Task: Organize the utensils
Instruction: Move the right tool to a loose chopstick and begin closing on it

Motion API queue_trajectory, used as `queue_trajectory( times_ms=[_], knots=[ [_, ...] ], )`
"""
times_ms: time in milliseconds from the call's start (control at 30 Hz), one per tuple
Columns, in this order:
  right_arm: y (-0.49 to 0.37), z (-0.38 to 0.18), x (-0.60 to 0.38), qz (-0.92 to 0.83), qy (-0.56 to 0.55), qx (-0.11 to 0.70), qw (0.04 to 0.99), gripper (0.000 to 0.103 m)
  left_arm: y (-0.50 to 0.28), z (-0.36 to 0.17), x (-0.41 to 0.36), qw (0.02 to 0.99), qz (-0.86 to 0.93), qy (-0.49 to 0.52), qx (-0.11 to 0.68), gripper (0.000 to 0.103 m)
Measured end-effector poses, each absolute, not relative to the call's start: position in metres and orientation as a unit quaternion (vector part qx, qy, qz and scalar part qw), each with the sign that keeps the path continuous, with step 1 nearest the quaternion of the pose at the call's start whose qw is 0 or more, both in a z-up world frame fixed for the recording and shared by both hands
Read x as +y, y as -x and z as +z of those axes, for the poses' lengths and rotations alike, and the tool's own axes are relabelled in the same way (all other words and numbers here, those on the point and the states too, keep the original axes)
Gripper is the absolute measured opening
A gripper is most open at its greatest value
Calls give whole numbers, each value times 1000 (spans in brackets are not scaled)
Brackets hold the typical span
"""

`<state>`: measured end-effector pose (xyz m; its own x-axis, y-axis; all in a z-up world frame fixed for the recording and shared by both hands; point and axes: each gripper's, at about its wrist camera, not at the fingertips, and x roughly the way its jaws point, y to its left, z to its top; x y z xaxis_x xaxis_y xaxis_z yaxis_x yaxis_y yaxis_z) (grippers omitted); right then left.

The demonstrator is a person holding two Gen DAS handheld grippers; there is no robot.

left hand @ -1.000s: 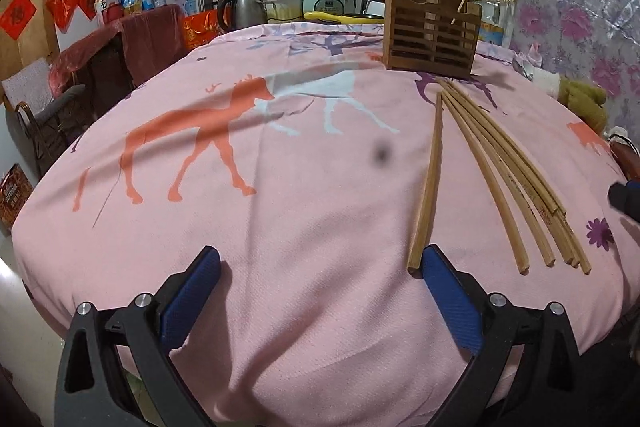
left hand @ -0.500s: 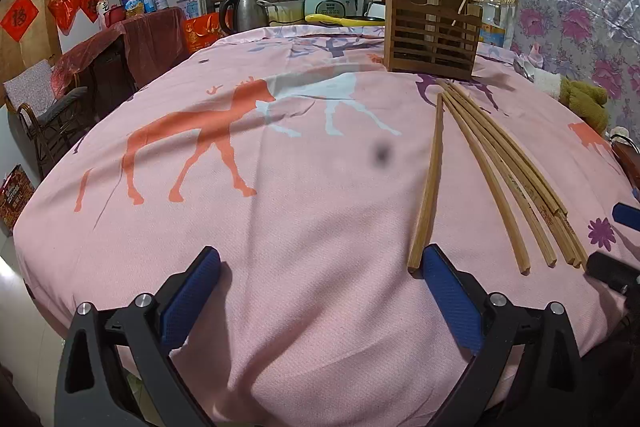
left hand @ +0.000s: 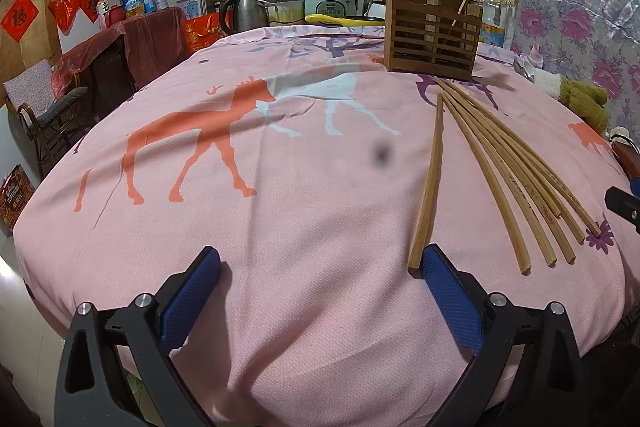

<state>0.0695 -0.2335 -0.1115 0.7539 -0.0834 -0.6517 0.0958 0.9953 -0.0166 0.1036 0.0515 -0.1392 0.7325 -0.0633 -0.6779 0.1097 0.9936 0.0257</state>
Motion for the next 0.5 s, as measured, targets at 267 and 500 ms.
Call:
queue_trajectory(
  times_ms=[267, 500],
  knots=[
    [-76, -119, -222, -17, 12, 354, 935, 74, -103, -139, 52, 930, -46, -32, 363, 99],
    [-79, -124, -203, 44, 21, 375, 926, 73, -103, -139, 52, 930, -46, -32, 362, 99]
  ],
)
